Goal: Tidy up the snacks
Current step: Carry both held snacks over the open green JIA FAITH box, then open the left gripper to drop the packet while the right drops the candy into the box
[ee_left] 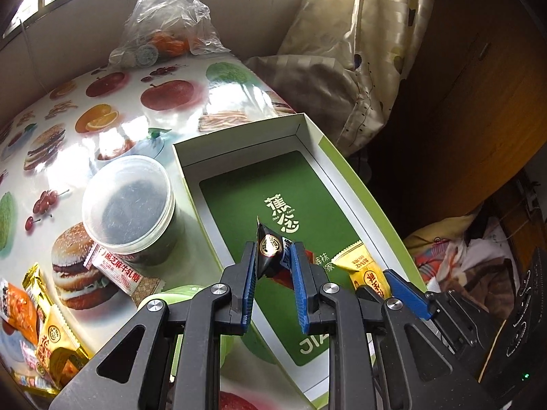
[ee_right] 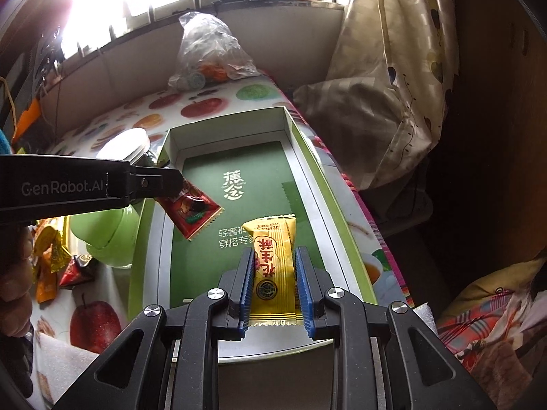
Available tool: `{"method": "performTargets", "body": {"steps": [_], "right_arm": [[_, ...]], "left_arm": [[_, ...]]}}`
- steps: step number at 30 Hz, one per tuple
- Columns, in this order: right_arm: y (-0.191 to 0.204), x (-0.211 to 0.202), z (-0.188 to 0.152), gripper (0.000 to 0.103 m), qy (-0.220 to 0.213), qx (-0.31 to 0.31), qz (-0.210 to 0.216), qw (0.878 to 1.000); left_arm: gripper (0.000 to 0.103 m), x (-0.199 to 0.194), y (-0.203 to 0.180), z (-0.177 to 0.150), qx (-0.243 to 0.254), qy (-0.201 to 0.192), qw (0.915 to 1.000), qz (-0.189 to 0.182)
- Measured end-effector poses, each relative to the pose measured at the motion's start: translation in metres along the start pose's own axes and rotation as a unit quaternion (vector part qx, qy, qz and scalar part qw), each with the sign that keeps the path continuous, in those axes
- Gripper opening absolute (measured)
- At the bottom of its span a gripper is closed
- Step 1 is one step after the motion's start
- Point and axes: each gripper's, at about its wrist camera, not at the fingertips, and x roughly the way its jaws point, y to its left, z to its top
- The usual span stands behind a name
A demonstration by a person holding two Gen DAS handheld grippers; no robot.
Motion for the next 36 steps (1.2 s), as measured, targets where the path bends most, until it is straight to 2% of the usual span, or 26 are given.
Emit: {"method": "performTargets", "body": {"steps": [11,24,25,26,28,36], "right_arm": [[0.0,0.003,0.0,0.023,0.003,-0.001,0.002,1.0],[0.003,-0.004,-0.006,0.03,0.003,-0.003,-0.005,1.0],[0.003,-0.005,-0.006,0.031,0.002,-0.002,-0.005,1.0],[0.003,-0.006,-0.006,0.031,0.002,0.0,-0.005,1.0],[0.003,-0.01,-0.006,0.032,-0.002,0.002,-0.005,1.0],[0.007,-0.027,-0.004,0.036,-0.018,0.007,-0.006,1.0]], "left_arm": [[0.021,0.009,-0.006,0.0,0.013,0.012,0.9998,0.003],[0.024,0.002,-0.005,0.0,0.01,0.009,0.9999,-0.002],[0.027,0.0,-0.005,-0.001,0.01,0.007,0.9999,-0.001],[0.034,-0.002,-0.004,-0.001,0.01,0.004,0.9999,0.001],[0.04,-0.009,-0.005,-0.003,0.016,-0.006,0.9998,0.006],[0.04,-0.036,-0.003,-0.014,0.016,-0.028,0.9993,0.02]]}}
